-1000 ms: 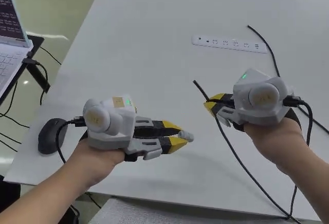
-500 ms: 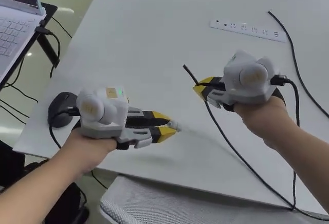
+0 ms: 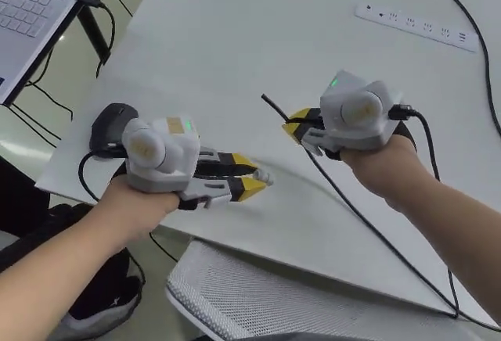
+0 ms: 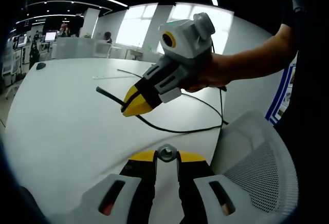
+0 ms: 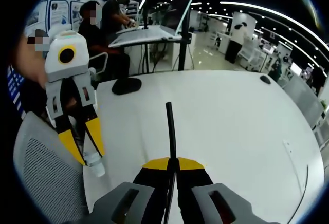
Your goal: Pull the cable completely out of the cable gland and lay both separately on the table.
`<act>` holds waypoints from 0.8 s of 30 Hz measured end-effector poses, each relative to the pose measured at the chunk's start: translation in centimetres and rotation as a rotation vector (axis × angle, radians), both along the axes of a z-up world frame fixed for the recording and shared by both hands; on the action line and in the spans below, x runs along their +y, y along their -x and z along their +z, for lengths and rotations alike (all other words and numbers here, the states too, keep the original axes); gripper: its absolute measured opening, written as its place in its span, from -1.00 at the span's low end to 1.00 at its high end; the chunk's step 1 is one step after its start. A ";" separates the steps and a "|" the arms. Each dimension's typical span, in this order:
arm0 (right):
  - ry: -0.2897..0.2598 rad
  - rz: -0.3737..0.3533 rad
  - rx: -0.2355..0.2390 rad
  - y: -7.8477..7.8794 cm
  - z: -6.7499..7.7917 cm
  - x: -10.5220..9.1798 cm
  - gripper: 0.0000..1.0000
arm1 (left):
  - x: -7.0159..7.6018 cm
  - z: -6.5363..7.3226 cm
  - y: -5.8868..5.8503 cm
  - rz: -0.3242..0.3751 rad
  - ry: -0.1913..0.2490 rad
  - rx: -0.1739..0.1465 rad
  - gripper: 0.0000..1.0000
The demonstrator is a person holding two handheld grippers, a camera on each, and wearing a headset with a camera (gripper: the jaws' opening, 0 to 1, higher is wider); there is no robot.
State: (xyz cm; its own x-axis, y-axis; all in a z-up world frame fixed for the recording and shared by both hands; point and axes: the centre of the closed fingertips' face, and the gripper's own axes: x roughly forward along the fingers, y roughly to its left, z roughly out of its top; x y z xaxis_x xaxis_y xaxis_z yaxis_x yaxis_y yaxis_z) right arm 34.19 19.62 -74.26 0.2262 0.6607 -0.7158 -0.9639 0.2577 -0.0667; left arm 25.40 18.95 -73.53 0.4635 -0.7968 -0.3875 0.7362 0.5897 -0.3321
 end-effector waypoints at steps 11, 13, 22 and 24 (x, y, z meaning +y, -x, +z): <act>0.074 0.125 0.002 1.5 -4.1 1.9 -1.00 | 1.4 -3.2 0.8 0.031 -0.022 0.048 -0.69; 0.086 0.146 0.003 2.0 -4.7 2.2 -1.00 | 1.7 -3.8 1.0 0.037 -0.023 0.060 -0.69; 0.126 0.192 0.018 3.1 -6.6 2.8 -1.00 | 2.5 -6.1 1.2 0.052 -0.051 0.090 -0.69; 0.129 0.190 0.019 3.1 -6.8 2.8 -1.00 | 2.5 -6.2 1.1 0.051 -0.049 0.093 -0.69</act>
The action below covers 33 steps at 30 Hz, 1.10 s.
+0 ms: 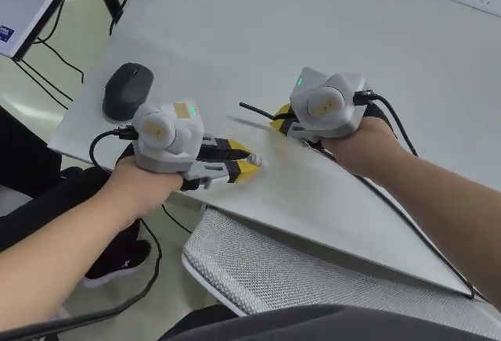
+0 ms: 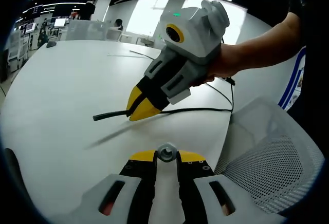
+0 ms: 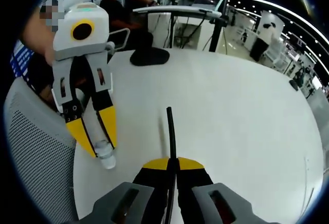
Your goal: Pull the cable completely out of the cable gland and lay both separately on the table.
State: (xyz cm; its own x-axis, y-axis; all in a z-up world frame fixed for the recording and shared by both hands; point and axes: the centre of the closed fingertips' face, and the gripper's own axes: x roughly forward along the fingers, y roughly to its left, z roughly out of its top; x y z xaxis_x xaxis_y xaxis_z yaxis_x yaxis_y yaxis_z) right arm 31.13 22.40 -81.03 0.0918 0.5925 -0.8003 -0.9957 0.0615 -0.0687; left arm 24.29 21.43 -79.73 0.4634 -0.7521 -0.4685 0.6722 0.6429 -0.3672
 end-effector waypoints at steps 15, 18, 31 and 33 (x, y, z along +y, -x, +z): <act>0.002 -0.003 0.019 -0.1 -1.0 0.4 -1.00 | 0.5 -1.0 -0.6 -0.006 -0.008 -0.026 -0.69; 0.002 -0.005 0.014 -0.1 -1.0 0.4 -1.00 | 0.6 -1.0 -0.5 -0.016 -0.022 -0.033 -0.69; -0.008 -0.014 0.042 -0.2 -1.4 0.5 -0.99 | 1.0 -1.2 -0.6 -0.033 -0.061 -0.037 -0.69; -0.007 -0.015 0.036 -0.4 -1.3 0.4 -0.95 | 0.9 -1.1 -0.5 -0.039 -0.070 -0.040 -0.69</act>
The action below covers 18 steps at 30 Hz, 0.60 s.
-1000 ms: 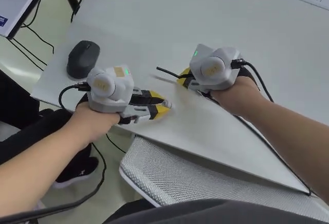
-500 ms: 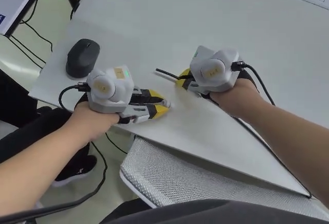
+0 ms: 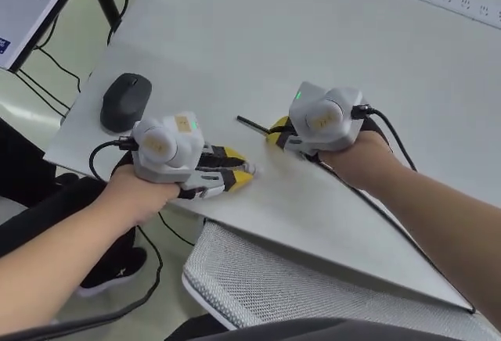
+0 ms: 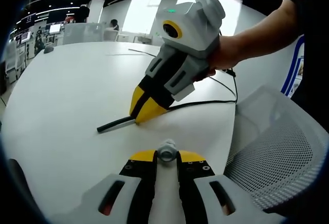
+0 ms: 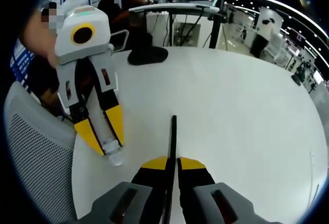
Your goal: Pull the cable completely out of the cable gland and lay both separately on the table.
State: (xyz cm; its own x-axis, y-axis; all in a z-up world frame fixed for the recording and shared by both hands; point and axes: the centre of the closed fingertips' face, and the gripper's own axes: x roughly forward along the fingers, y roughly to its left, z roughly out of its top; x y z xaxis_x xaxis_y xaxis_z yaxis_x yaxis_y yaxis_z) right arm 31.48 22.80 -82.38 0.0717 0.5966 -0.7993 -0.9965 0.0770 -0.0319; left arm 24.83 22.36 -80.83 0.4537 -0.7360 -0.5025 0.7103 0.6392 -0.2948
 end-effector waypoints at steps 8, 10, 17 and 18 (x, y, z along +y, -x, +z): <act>-0.007 -0.022 0.004 -0.4 0.3 -0.2 -0.87 | -0.3 -0.2 0.4 -0.019 -0.021 0.007 -0.68; -0.017 -0.031 0.004 -0.5 0.8 -0.2 -0.85 | -0.2 -0.2 0.5 -0.022 -0.026 0.008 -0.68; -0.028 -0.057 -0.009 -0.6 2.4 -1.2 -0.72 | 0.1 -0.1 0.5 -0.007 -0.032 0.014 -0.65; -0.035 -0.063 -0.012 -0.6 3.0 -1.4 -0.70 | 0.1 0.0 0.6 -0.006 -0.031 0.011 -0.65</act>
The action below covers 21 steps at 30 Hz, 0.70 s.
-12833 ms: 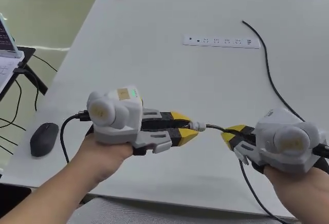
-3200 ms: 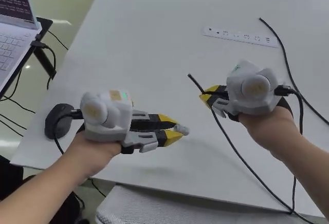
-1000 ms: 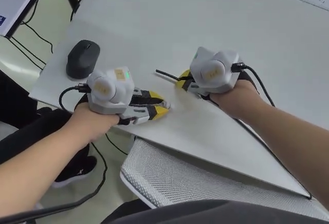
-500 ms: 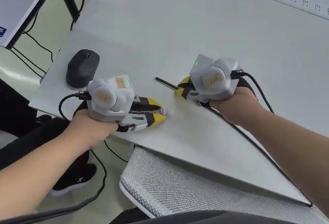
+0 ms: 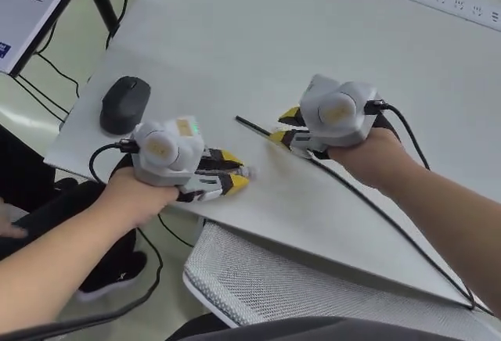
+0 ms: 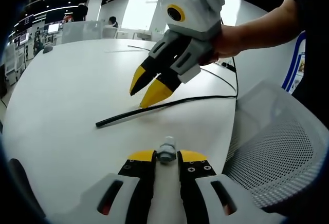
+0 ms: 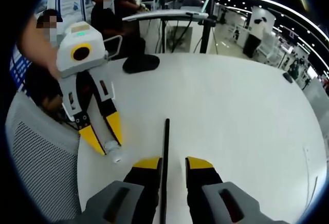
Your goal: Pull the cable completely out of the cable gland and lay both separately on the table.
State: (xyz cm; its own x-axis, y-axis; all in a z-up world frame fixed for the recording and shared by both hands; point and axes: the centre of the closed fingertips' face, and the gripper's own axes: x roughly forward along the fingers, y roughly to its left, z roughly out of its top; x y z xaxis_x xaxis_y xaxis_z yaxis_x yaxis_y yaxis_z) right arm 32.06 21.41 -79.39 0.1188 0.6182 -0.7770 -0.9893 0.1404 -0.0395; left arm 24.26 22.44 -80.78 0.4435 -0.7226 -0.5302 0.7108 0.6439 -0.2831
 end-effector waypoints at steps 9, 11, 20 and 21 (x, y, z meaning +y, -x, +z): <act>-0.059 -0.073 -0.014 0.2 4.2 -2.3 -0.54 | 0.4 0.5 0.6 0.016 -0.016 0.001 -0.52; -0.070 -0.085 -0.020 0.3 5.0 -3.0 -0.51 | 0.6 0.8 0.7 0.022 -0.017 0.000 -0.50; -0.125 -0.195 -0.033 0.9 8.7 -8.0 -0.36 | 1.1 2.8 1.5 0.071 0.002 0.012 -0.36; -0.133 -0.210 -0.030 1.0 9.0 -8.6 -0.34 | 1.1 3.1 1.6 0.076 0.010 0.013 -0.34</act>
